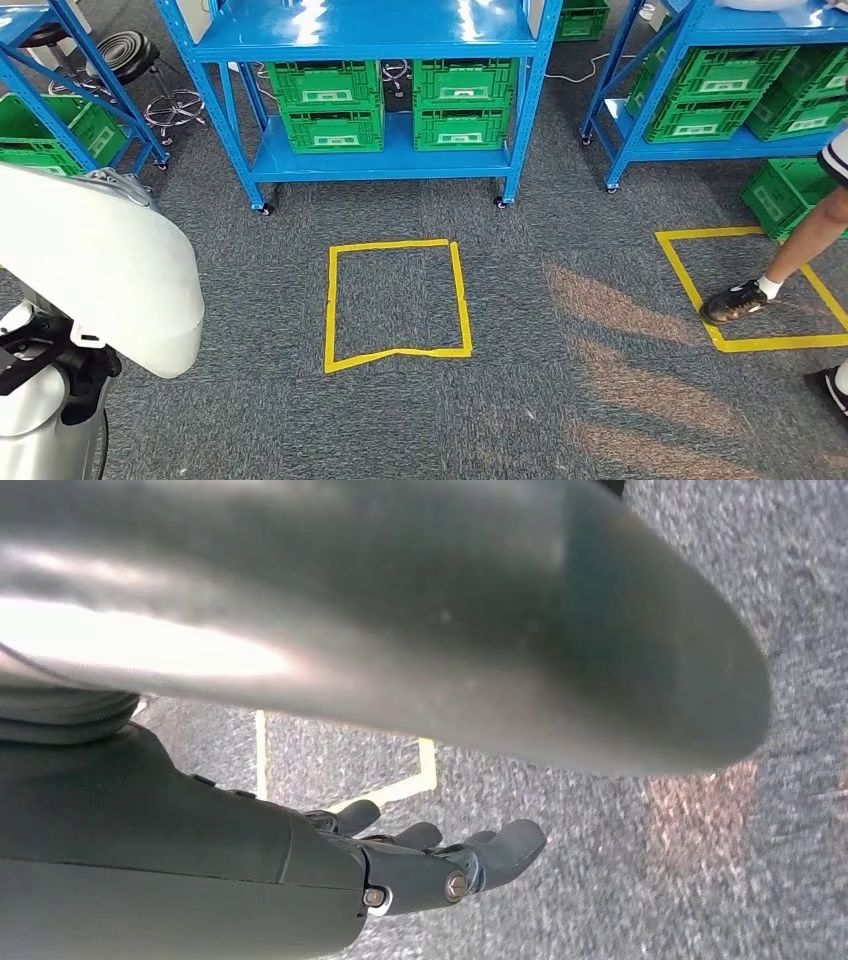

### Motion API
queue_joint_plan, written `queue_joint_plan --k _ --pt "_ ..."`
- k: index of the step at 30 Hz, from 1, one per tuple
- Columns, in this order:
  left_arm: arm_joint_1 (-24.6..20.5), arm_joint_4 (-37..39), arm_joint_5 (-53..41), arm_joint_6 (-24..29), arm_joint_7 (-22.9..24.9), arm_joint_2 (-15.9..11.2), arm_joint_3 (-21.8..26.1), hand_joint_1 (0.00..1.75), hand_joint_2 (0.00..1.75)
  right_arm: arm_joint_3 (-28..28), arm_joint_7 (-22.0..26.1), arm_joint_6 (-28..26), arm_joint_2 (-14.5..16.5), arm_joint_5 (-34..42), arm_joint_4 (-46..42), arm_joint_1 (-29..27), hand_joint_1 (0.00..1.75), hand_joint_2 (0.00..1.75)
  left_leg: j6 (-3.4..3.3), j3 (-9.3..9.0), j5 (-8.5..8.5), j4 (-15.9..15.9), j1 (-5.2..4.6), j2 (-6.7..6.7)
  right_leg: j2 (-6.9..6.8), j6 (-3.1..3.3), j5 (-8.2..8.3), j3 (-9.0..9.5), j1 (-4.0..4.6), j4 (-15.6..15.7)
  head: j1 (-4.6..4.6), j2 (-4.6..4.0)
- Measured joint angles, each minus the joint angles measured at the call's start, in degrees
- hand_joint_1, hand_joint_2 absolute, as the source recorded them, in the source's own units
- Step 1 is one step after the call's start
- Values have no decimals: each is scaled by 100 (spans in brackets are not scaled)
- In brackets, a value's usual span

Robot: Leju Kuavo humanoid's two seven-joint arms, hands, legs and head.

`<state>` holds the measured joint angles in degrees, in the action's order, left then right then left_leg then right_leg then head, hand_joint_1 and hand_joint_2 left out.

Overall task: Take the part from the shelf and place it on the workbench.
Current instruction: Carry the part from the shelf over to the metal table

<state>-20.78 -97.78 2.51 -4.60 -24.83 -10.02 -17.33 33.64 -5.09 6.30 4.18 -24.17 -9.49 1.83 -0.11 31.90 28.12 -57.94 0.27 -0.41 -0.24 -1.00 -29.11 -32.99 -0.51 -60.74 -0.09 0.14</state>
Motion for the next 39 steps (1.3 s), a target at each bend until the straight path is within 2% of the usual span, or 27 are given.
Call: queue_joint_plan --k 1,3,6,8,10,12,13,14,15,17,18,19,20,21,22,23,25,27,29,30,31,32,34,35,36,38,39 --pt "-1 0 -2 -1 -2 1 0 175 175 -1 8 8 2 -3 0 -3 0 0 18 24 5 -30 -13 -3 4 22 23 97 3 180 -1 0" --pt "-3 2 -4 -2 -2 4 1 175 175 -1 14 20 9 -7 0 -14 0 0 -2 45 0 -42 -32 -4 9 61 44 95 9 238 -4 -1" --pt "-23 8 -4 -10 8 1 5 175 175 0 19 25 22 -8 0 -19 0 0 -20 66 -59 6 -56 5 -13 56 101 87 -20 276 -8 -1" --pt "-46 13 -7 -33 40 -5 7 175 175 0 39 38 28 -8 0 -11 0 0 -60 -11 -179 216 -55 23 -37 42 146 122 -21 349 -11 -1" --pt "-67 30 -16 -51 67 3 7 175 175 0 53 62 27 -8 0 -9 0 0 -87 -147 -360 514 7 55 -15 24 4 69 0 203 1 -1" --pt "-76 70 -25 -69 84 29 6 175 175 0 41 73 28 -7 0 -11 0 0 -58 -160 -475 634 78 109 18 -31 -353 -190 -28 -362 12 -1" --pt "-76 97 -26 -81 98 40 5 175 175 0 36 72 29 -5 0 -12 0 0 -28 -112 -496 618 107 145 24 -75 -501 -334 -61 -673 12 -1" --pt "-72 126 -26 -93 112 50 4 175 175 1 36 73 28 -5 0 -13 0 0 17 -53 -503 578 144 190 24 -124 -562 -419 -102 -862 10 -1" --pt "-72 153 -26 -103 124 54 3 175 175 1 38 75 25 -6 0 -13 0 0 72 14 -502 517 192 241 25 -179 -523 -409 -147 -867 10 -1" --pt "-75 193 -26 -105 135 55 2 175 175 2 31 81 13 -12 0 -12 0 0 223 171 -462 319 316 344 66 -315 -259 -117 -242 -334 11 -1" --pt "-74 205 -25 -106 136 52 3 175 175 2 19 84 22 -14 1 -14 0 0 314 257 -427 200 354 396 156 -371 -171 9 -267 -93 24 0" --pt "-73 217 -23 -109 135 46 2 175 175 2 6 84 30 -13 2 -17 0 0 394 338 -388 80 379 449 234 -349 -138 76 -282 42 37 0" --pt "-71 226 -22 -111 132 42 1 175 175 3 -10 83 39 -11 2 -22 0 0 458 404 -362 -1 386 491 290 -283 -165 68 -279 41 45 0" --pt "-68 234 -21 -114 128 31 0 175 175 3 -19 82 48 -10 3 -27 0 0 500 446 -358 -33 377 538 305 -179 -187 32 -266 -36 46 1" --pt "-67 244 -21 -116 127 15 -1 175 175 4 -21 82 43 -9 2 -26 0 0 519 466 -367 -41 386 578 250 -64 -196 15 -266 -74 38 0" --pt "-62 252 -21 -115 123 -3 -1 175 175 4 -14 88 40 -17 2 -24 0 0 529 477 -377 -41 390 570 194 7 -199 8 -256 -94 20 0" --pt "-52 265 -31 -95 109 -46 0 175 175 4 25 122 40 -62 2 -26 0 0 495 581 -229 -289 364 381 91 103 -180 3 -228 -101 -19 0" --pt "-22 255 -39 -57 86 -80 1 175 175 4 40 160 41 -122 2 -46 0 0 425 878 164 -988 291 139 -24 154 -165 -7 -182 -97 -54 0" --pt "58 239 -39 -34 75 -119 2 175 175 4 33 173 40 -152 2 -70 0 0 354 1165 476 -1693 223 78 -159 181 -166 -20 -124 -96 -61 -1" --pt "105 232 -40 -28 71 -138 2 175 175 4 32 175 40 -158 2 -76 0 0 305 1191 495 -1805 188 71 -225 191 -170 -23 -93 -96 -61 -1" --pt "141 222 -40 -24 69 -154 3 175 175 4 33 175 39 -163 2 -77 0 0 238 1098 414 -1685 146 58 -295 201 -175 -20 -60 -96 -62 -1" --pt "162 207 -41 -19 67 -168 5 175 175 4 33 175 39 -167 2 -73 0 0 153 901 263 -1361 91 5 -364 210 -181 -12 -33 -95 -61 -1" --pt "171 158 -42 -11 62 -190 11 175 175 4 34 178 44 -170 2 -70 0 0 -5 483 42 -624 -43 -278 -488 214 -195 9 10 -89 -58 0" --pt "171 138 -42 -10 60 -196 14 175 175 4 33 179 45 -173 2 -67 0 0 -34 366 -6 -403 -97 -384 -542 203 -199 17 20 -82 -57 0" --pt "173 124 -42 -8 59 -203 17 175 175 3 33 179 45 -174 2 -64 0 0 -33 330 -9 -314 -131 -432 -602 185 -201 26 26 -70 -58 1" --pt "190 103 -58 2 63 -219 28 175 175 2 37 184 42 -178 2 -52 0 0 -8 325 -55 -262 -122 -283 -727 133 -210 58 33 -34 -58 1" --pt "209 85 -78 10 64 -224 37 175 175 2 45 187 39 -183 1 -49 0 0 -19 307 -80 -217 -102 -209 -697 104 -239 72 30 -47 -53 1"
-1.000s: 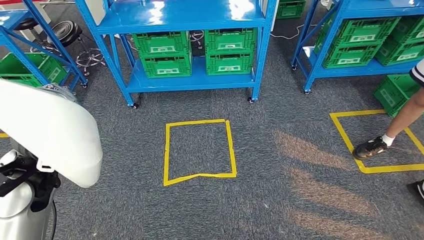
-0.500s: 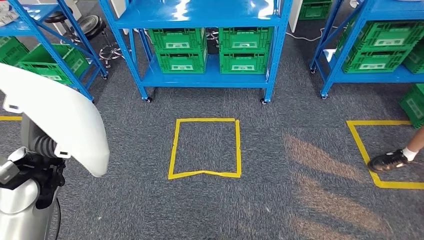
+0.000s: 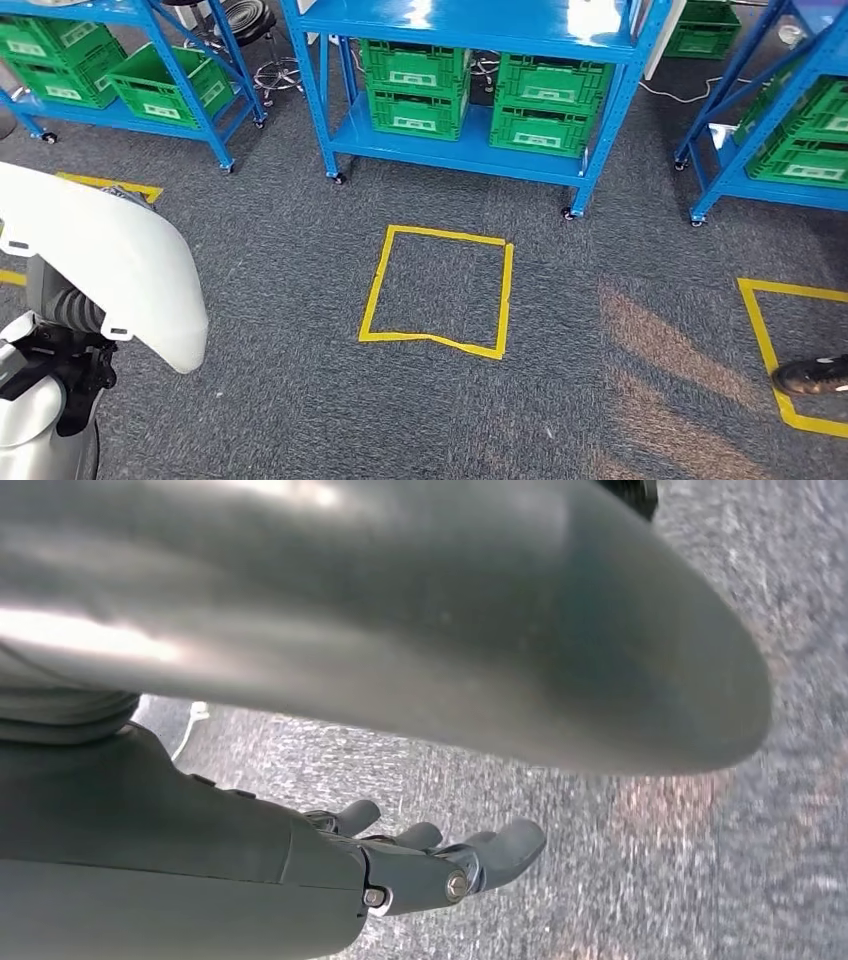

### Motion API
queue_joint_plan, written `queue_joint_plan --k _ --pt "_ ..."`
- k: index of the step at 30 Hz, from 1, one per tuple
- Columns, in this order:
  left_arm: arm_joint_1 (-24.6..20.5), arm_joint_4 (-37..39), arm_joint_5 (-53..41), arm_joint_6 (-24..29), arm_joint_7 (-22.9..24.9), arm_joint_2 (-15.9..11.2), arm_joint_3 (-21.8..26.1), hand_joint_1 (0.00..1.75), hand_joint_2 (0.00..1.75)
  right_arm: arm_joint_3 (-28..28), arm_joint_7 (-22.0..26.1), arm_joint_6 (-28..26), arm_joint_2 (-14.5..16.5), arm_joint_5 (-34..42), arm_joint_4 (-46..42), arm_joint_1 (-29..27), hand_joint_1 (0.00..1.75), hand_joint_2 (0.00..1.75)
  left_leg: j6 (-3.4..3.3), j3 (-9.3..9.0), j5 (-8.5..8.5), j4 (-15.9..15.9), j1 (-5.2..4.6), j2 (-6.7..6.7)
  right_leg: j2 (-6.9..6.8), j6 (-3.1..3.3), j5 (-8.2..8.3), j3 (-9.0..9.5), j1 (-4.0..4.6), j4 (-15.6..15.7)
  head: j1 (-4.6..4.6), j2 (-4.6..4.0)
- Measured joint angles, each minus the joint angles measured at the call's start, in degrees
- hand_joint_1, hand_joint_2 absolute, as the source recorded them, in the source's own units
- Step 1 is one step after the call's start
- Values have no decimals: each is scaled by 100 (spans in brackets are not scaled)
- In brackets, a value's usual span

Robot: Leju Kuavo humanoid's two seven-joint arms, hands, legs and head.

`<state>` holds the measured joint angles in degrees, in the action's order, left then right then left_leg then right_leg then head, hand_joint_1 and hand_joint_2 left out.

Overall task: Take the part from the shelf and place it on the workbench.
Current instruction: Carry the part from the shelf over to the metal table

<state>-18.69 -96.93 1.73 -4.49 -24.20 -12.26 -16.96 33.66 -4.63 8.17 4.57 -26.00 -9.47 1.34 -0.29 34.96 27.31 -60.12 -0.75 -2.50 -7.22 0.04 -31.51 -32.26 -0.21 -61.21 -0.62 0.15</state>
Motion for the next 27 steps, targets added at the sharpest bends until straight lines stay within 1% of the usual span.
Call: queue_joint_plan --k 1,2,3,4,5,6,7,8,9,10,11,12,13,14,15,16,17,18,19,20,21,22,23,24,25,26,27 --pt "19 -23 -24 10 -1 -1 9 175 175 0 14 8 -2 -10 0 0 0 0 -22 -22 -29 45 25 71 117 -25 -75 -24 -4 -90 5 -1" --pt "42 -48 -53 21 1 3 16 175 175 -2 28 21 -4 -26 0 -2 0 0 -43 -43 -55 85 49 140 290 -47 -201 -108 -9 -292 9 0" --pt "73 -67 -70 29 -1 10 19 175 175 -3 38 31 -7 -43 1 -8 0 0 -62 -43 -66 98 50 206 489 -59 -364 -258 -19 -615 14 0" --pt "110 -83 -88 37 0 15 21 175 175 -5 38 40 -9 -56 1 -17 0 0 -79 -35 -73 99 50 283 615 -65 -524 -448 -20 -991 13 -1" --pt "157 -96 -109 44 2 22 24 175 175 -7 30 48 -11 -66 1 -25 0 0 -85 -28 -75 97 46 368 677 -68 -621 -621 -17 -1311 14 -1" --pt "211 -109 -126 50 2 28 33 175 175 -7 19 52 -13 -73 1 -31 0 0 -89 -27 -75 93 42 458 705 -65 -614 -725 -13 -1472 14 -1" --pt "257 -127 -143 57 4 31 52 175 175 -8 4 59 -15 -86 1 -32 0 0 -89 -30 -76 86 39 546 722 -56 -490 -724 -10 -1410 13 -2" --pt "296 -149 -156 63 2 34 76 175 175 -8 -15 66 -17 -99 1 -30 0 0 -87 -34 -75 77 39 633 760 -39 -274 -621 -7 -1131 14 -2" --pt "324 -173 -161 67 -2 36 101 175 175 -9 -41 71 -21 -113 1 -27 0 0 -82 -35 -73 66 41 714 861 -15 -42 -459 -8 -728 14 -2" --pt "340 -196 -162 69 -8 38 122 175 175 -9 -75 72 -29 -120 1 -25 0 0 -67 -24 -70 49 34 788 998 10 115 -298 -17 -346 11 -2" --pt "352 -215 -171 69 -11 41 138 175 175 -9 -106 70 -35 -121 1 -22 0 0 -41 -5 -74 39 37 865 1104 27 205 -180 -21 -66 11 -2" --pt "364 -231 -181 66 -12 45 153 175 175 -9 -127 69 -41 -123 1 -18 0 0 -5 17 -82 37 47 939 1171 44 220 -121 -18 77 11 -2" --pt "377 -247 -194 59 -10 48 170 175 175 -9 -138 71 -44 -125 1 -11 0 0 36 37 -96 43 57 1012 1158 57 202 -103 -12 113 10 -1" --pt "389 -263 -208 49 -4 50 191 175 175 -9 -138 72 -44 -125 0 1 0 0 77 56 -114 59 69 1084 1088 76 211 -87 -12 128 10 -1" --pt "403 -279 -219 32 6 51 211 175 175 -9 -137 72 -42 -124 -1 14 0 0 108 75 -114 46 63 1041 1012 104 226 -60 -22 158 12 -1" --pt "410 -291 -230 10 23 51 228 175 175 -9 -134 70 -41 -117 -1 23 0 0 137 106 -79 -8 51 902 940 137 242 -28 -40 194 -7 -1" --pt "413 -299 -240 -15 39 51 240 175 175 -9 -131 68 -41 -108 -1 28 0 0 166 168 3 -133 40 713 866 166 257 5 -60 231 -26 -2" --pt "418 -298 -249 -44 49 62 244 175 175 -8 -128 66 -40 -90 -1 25 0 0 201 300 164 -415 50 489 783 187 262 25 -67 255 -44 -2" --pt "419 -291 -253 -75 46 78 243 175 175 -8 -127 61 -41 -68 0 15 0 0 239 472 350 -768 76 357 711 198 260 33 -68 263 -65 -2" --pt "427 -278 -257 -101 31 105 238 175 175 -7 -132 50 -41 -46 1 6 0 0 278 667 516 -1158 112 301 625 196 254 35 -71 264 -66 -2" --pt "437 -261 -262 -121 15 139 232 175 175 -5 -144 33 -40 -26 1 -2 0 0 315 821 617 -1471 149 279 533 189 246 37 -77 262 -66 -2" --pt "449 -250 -284 -131 5 169 226 175 175 -4 -157 17 -37 -20 1 -7 0 0 342 857 594 -1554 178 272 451 175 236 43 -86 261 -65 -2" --pt "467 -252 -320 -126 5 200 220 175 175 -3 -164 8 -33 -28 1 -8 0 0 368 776 475 -1419 201 252 369 155 223 55 -99 260 -65 -2" --pt "496 -269 -365 -114 10 224 217 175 175 -2 -161 11 -30 -48 1 -8 0 0 390 577 287 -1069 217 193 299 127 205 76 -115 258 -65 -2" --pt "532 -303 -410 -95 16 242 217 175 175 -2 -145 24 -28 -76 1 -8 0 0 409 337 118 -639 224 59 240 92 184 100 -125 256 -67 -2" --pt "577 -345 -439 -75 20 256 220 175 175 -3 -128 41 -31 -108 0 -7 0 0 391 130 -5 -268 214 -50 191 46 157 122 -124 246 -71 -1" --pt "635 -391 -453 -51 18 263 233 175 175 -4 -113 58 -34 -138 -1 -7 0 0 352 -1 -64 -25 198 -130 147 -2 138 143 -113 243 -66 -1"
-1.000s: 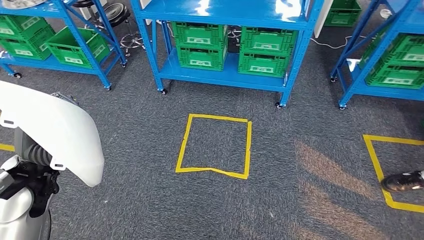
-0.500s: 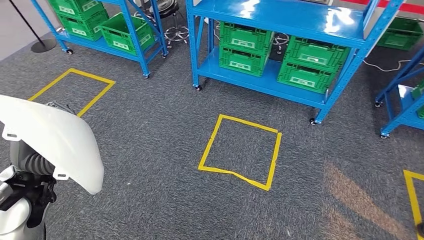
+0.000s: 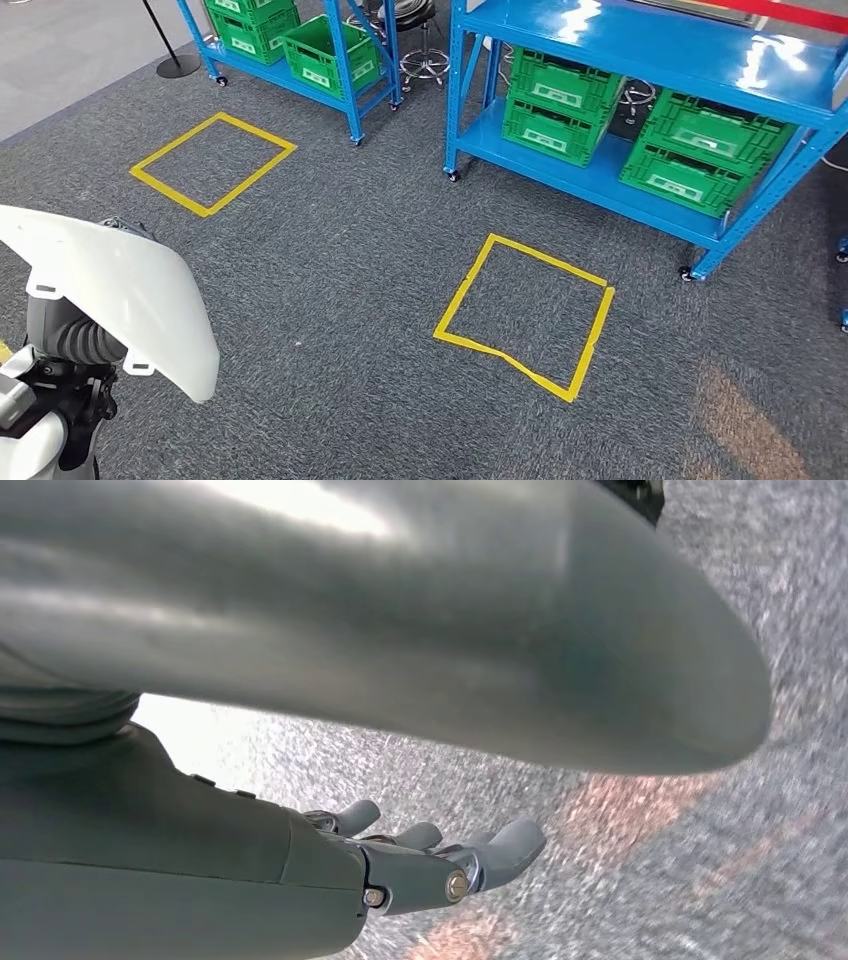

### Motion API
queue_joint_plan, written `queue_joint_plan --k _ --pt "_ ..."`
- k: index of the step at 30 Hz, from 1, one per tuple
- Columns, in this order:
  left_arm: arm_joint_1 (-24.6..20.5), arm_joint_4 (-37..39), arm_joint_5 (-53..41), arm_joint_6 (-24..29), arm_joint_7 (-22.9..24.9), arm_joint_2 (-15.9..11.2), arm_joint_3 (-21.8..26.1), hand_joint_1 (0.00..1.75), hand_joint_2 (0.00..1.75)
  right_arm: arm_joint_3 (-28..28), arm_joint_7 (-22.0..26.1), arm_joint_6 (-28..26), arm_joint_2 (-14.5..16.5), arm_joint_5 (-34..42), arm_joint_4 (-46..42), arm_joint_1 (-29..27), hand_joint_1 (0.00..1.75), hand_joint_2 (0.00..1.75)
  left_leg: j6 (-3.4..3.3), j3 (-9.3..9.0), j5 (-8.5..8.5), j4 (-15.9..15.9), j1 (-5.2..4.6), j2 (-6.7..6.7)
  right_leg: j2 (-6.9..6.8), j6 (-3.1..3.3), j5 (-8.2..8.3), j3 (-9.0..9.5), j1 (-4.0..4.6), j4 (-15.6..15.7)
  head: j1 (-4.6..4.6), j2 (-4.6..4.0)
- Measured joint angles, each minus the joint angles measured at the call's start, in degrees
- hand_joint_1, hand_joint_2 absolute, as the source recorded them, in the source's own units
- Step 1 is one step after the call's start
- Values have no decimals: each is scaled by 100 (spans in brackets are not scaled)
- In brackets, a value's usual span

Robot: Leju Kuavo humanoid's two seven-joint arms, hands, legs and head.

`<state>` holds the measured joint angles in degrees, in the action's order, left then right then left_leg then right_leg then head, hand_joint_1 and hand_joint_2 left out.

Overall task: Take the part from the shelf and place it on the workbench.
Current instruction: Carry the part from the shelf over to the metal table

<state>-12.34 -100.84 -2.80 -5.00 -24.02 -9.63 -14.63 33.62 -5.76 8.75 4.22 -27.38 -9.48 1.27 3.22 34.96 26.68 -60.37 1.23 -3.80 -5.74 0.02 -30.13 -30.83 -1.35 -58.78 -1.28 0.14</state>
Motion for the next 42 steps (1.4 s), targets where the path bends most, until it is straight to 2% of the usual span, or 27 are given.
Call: queue_joint_plan --k 1,3,5,8,9,10,11,12,14,16,18,19,20,22,23,25,26,28,30,31,34,36,38,39,40,41,42 --pt "67 -46 -4 25 -7 -1 22 175 175 -2 9 17 -4 -31 0 1 0 0 -53 -46 -3 101 -23 -27 -42 -43 -12 19 12 4 5 0" --pt "247 -160 -11 87 -45 -15 101 175 175 -9 18 50 -7 -102 0 5 0 0 -172 -33 -4 115 -45 110 -131 -126 -28 62 7 32 21 -1" --pt "420 -313 -20 145 -93 -27 180 175 175 -22 16 74 -9 -166 0 9 0 0 -259 -39 -15 130 -32 240 28 -178 -160 32 -21 -107 33 -1" --pt "582 -460 -24 171 -117 -31 238 175 175 -55 2 82 -11 -206 2 -6 0 0 -347 -43 -16 134 -46 445 470 -154 -669 -456 -2 -1142 63 0" --pt "633 -484 -27 173 -117 -31 250 175 175 -64 0 81 -11 -209 2 -13 0 0 -361 -41 -14 131 -63 529 525 -133 -774 -653 20 -1497 70 0" --pt "680 -507 -32 174 -117 -31 265 175 175 -74 0 80 -11 -210 2 -18 0 0 -369 -41 -13 126 -81 618 551 -104 -763 -775 44 -1668 73 -1" --pt "717 -530 -43 176 -116 -31 279 175 175 -85 -1 78 -12 -211 2 -21 0 0 -372 -45 -12 120 -96 711 572 -65 -635 -792 67 -1612 73 -1" --pt "739 -556 -65 181 -108 -31 290 175 175 -94 1 78 -13 -213 2 -20 0 0 -372 -52 -12 114 -107 802 615 -20 -413 -692 88 -1320 73 -1" --pt "778 -614 -109 198 -87 -31 305 175 175 -110 6 99 -16 -228 2 -17 0 0 -360 -55 -11 100 -122 964 846 66 -28 -369 112 -513 72 0" --pt "844 -678 -140 215 -69 -31 324 175 175 -121 1 128 -20 -259 2 -5 0 0 -311 -32 -20 101 -123 1094 978 98 77 -198 128 -102 74 0" --pt "937 -750 -180 227 -42 -36 378 175 175 -138 -19 140 -15 -291 2 18 0 0 -236 -3 -43 123 -116 1203 865 123 84 -171 130 -62 77 -1" --pt "986 -787 -203 231 -30 -38 412 175 175 -145 -25 144 -9 -302 1 27 0 0 -208 15 -33 104 -120 1153 799 157 101 -147 121 -34 74 -1" --pt "1022 -822 -225 233 -19 -43 443 175 175 -150 -22 149 -4 -309 1 32 0 0 -178 63 33 15 -129 1015 727 197 116 -122 109 -5 62 -1" --pt "1070 -868 -263 235 -16 -46 476 175 175 -151 -19 153 2 -318 1 24 0 0 -115 301 345 -489 -126 625 575 256 129 -90 104 31 38 0" --pt "1090 -876 -278 236 -15 -48 481 175 175 -151 -24 153 2 -321 1 15 0 0 -77 485 544 -870 -110 504 495 271 122 -88 109 30 27 0" --pt "1142 -878 -307 234 -15 -46 487 175 175 -151 -33 152 3 -318 2 3 0 0 -18 749 729 -1417 -68 436 327 269 107 -85 112 28 26 0" --pt "1159 -877 -317 233 -14 -45 488 175 175 -151 -32 151 5 -316 2 2 0 0 1 734 665 -1405 -51 417 246 259 98 -79 111 26 26 -1" --pt "1167 -880 -331 231 -14 -45 488 175 175 -151 -20 152 13 -313 1 8 0 0 21 362 316 -745 -28 273 98 222 70 -50 104 20 26 -1" --pt "1161 -887 -333 230 -10 -43 490 175 175 -152 -19 151 18 -315 1 10 0 0 -31 -19 65 -63 -46 35 -24 158 26 -9 119 8 30 0" --pt "1160 -891 -336 230 -7 -40 494 175 175 -152 -27 150 19 -318 1 12 0 0 -77 -99 21 91 -62 -27 -79 122 6 12 129 3 34 0" --pt "1193 -910 -387 245 -11 -37 552 175 175 -154 -51 147 22 -332 0 38 0 0 -216 -92 -8 143 -83 129 -222 16 -34 60 120 7 41 -1" --pt "1223 -940 -405 262 -62 -39 599 175 175 -155 -30 148 24 -338 -1 56 0 0 -288 -98 -39 177 -59 260 11 -45 -205 -18 87 -216 54 0" --pt "1233 -947 -365 257 -123 -46 626 175 175 -157 -14 143 26 -338 -1 55 0 0 -337 -87 -53 187 -53 386 393 -66 -559 -318 71 -875 78 0" --pt "1232 -934 -332 247 -138 -51 634 175 175 -158 -16 139 26 -338 -1 47 0 0 -352 -73 -56 182 -58 462 491 -64 -716 -514 73 -1264 85 0" --pt "1232 -914 -304 237 -145 -60 638 175 175 -158 -19 135 26 -335 -1 38 0 0 -358 -63 -56 173 -62 547 537 -57 -783 -662 75 -1537 89 0" --pt "1230 -893 -285 229 -148 -68 643 175 175 -158 -18 133 26 -332 -1 28 0 0 -359 -56 -56 161 -66 639 559 -46 -729 -712 76 -1597 89 0" --pt "1226 -872 -275 224 -148 -78 649 175 175 -158 -9 133 26 -328 -1 23 0 0 -356 -53 -56 147 -67 734 582 -29 -574 -659 76 -1441 90 1"
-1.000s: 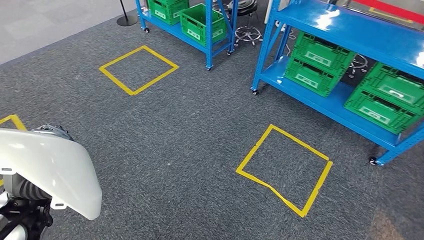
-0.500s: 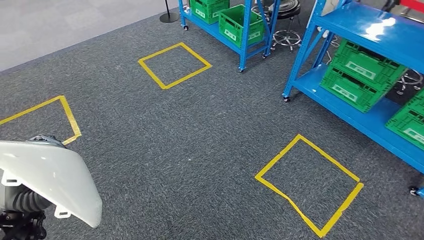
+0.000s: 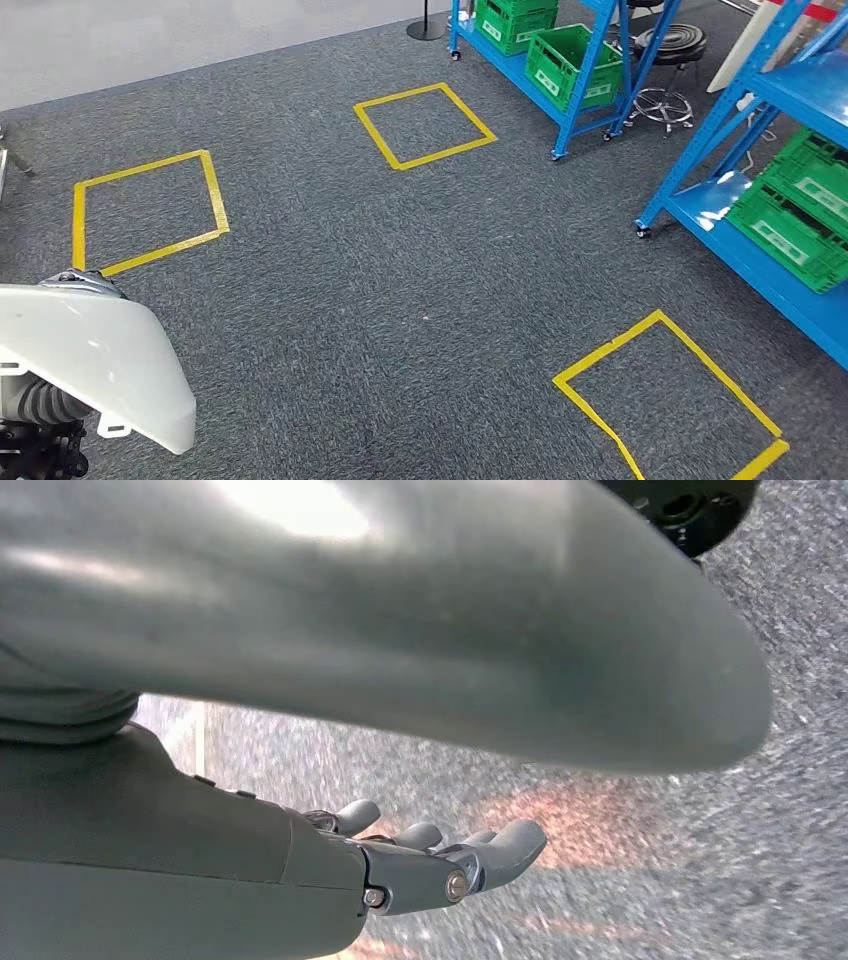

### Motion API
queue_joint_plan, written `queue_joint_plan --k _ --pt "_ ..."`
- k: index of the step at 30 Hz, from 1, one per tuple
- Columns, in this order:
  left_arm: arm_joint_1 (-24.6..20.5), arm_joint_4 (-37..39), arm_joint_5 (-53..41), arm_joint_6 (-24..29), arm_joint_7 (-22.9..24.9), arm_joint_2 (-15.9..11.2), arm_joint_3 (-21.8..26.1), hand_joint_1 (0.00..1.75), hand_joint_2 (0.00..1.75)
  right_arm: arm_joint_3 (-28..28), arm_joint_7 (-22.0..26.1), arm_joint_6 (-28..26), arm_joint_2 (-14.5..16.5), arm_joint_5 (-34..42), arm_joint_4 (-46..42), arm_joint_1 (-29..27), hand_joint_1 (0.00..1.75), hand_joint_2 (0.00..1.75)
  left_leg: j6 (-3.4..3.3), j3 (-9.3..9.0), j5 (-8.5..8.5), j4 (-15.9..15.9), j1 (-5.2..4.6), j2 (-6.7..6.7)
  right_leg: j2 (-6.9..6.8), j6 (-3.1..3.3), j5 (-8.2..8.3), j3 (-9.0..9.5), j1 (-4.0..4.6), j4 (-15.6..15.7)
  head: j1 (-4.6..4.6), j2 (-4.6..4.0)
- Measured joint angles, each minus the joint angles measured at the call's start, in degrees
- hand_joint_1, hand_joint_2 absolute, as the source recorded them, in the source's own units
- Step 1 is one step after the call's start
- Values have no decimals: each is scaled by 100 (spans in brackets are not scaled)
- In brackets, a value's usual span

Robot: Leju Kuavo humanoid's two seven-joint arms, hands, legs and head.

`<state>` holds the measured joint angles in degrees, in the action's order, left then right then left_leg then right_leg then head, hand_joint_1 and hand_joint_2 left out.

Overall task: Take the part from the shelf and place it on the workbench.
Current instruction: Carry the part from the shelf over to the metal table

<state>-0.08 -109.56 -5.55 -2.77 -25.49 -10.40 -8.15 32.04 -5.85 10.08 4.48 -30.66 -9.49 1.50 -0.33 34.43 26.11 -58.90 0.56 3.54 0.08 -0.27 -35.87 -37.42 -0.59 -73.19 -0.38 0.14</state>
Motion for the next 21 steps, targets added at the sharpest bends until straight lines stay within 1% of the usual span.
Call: queue_joint_plan --k 1,2,3,4,5,6,7,8,9,10,11,12,13,14,15,16,17,18,19,20,21 --pt "-5 17 2 -4 0 -8 11 175 175 1 9 0 0 3 0 0 0 0 8 0 0 -14 2 86 53 19 221 152 -4 354 1 0" --pt "-11 31 4 -8 -1 -12 25 175 175 0 16 0 -1 5 0 3 0 0 25 5 -1 -28 2 163 175 37 398 327 -12 754 0 0" --pt "-21 44 7 -11 -2 -17 38 175 175 -1 20 0 -2 6 0 8 0 0 56 16 -2 -41 0 232 271 48 515 461 -14 1072 -2 0" --pt "-33 57 10 -12 -10 -22 50 175 175 -1 20 0 -3 6 0 15 0 0 95 31 -9 -44 1 291 339 58 566 541 -11 1269 -3 0" --pt "-45 70 13 -7 -25 -30 59 175 175 -2 15 0 -4 6 0 22 0 0 141 44 -21 -35 5 347 363 73 562 565 4 1340 -3 -1" --pt "-60 83 13 9 -44 -42 68 175 175 -2 3 -3 -4 10 0 31 0 0 189 57 -40 -18 11 403 301 97 576 566 21 1354 -3 -1" --pt "-76 94 6 35 -67 -56 79 175 175 -2 -11 -8 -2 17 0 39 0 0 226 72 -55 -7 22 427 235 138 596 579 20 1374 -3 -1" --pt "-96 105 -1 70 -87 -74 96 175 175 -2 -29 -13 1 27 0 43 0 0 253 100 -36 -39 20 360 173 185 619 593 17 1398 -8 -1" --pt "-128 117 -5 108 -103 -90 113 175 175 -1 -42 -16 2 39 0 40 0 0 274 174 49 -176 15 214 102 229 641 604 9 1422 -22 -1" --pt "-159 129 -2 141 -118 -100 130 175 175 -1 -49 -16 2 48 0 33 0 0 289 292 192 -423 10 28 30 264 655 613 6 1441 -36 -1" --pt "-183 143 20 171 -134 -106 150 175 175 0 -54 -13 1 54 0 23 0 0 307 457 382 -783 5 -155 -35 286 655 613 18 1443 -50 -1" --pt "-197 159 56 197 -154 -107 176 175 175 1 -58 -9 0 58 0 10 0 0 327 642 562 -1186 11 -256 -110 300 652 611 32 1442 -59 -1" --pt "-197 177 101 219 -177 -108 208 175 175 2 -69 -6 0 60 0 -1 0 0 343 778 667 -1490 16 -296 -184 306 646 610 43 1441 -59 -1" --pt "-194 196 144 233 -199 -108 244 175 175 3 -87 -7 1 61 0 -8 0 0 351 833 679 -1629 19 -312 -256 310 639 611 51 1440 -59 -1" --pt "-194 214 174 243 -214 -109 280 175 175 5 -106 -11 1 63 0 -12 0 0 351 765 582 -1524 20 -324 -326 307 632 616 55 1438 -60 -1" --pt "-196 227 191 248 -223 -109 311 175 175 7 -120 -15 2 66 0 -13 0 0 343 584 410 -1201 19 -358 -388 300 622 626 57 1437 -60 -1" --pt "-199 235 195 250 -228 -109 338 175 175 9 -127 -19 3 69 0 -12 0 0 324 348 247 -763 11 -460 -444 286 609 640 61 1435 -60 -1" --pt "-205 241 194 255 -228 -109 356 175 175 10 -127 -19 3 73 0 -12 0 0 287 133 129 -384 -7 -573 -494 263 592 654 74 1431 -57 -1" --pt "-212 247 185 262 -229 -109 368 175 175 11 -127 -18 4 75 0 -12 0 0 243 -9 70 -127 -26 -660 -536 238 577 666 84 1429 -55 -1" --pt "-218 255 162 275 -230 -109 373 175 175 12 -126 -17 4 78 0 -11 0 0 199 -69 64 -8 -47 -709 -577 210 565 677 93 1428 -53 -1" --pt "-222 265 128 292 -231 -109 374 175 175 13 -123 -16 5 82 0 -10 0 0 159 -69 65 -6 -64 -677 -620 183 556 686 96 1432 -50 0"
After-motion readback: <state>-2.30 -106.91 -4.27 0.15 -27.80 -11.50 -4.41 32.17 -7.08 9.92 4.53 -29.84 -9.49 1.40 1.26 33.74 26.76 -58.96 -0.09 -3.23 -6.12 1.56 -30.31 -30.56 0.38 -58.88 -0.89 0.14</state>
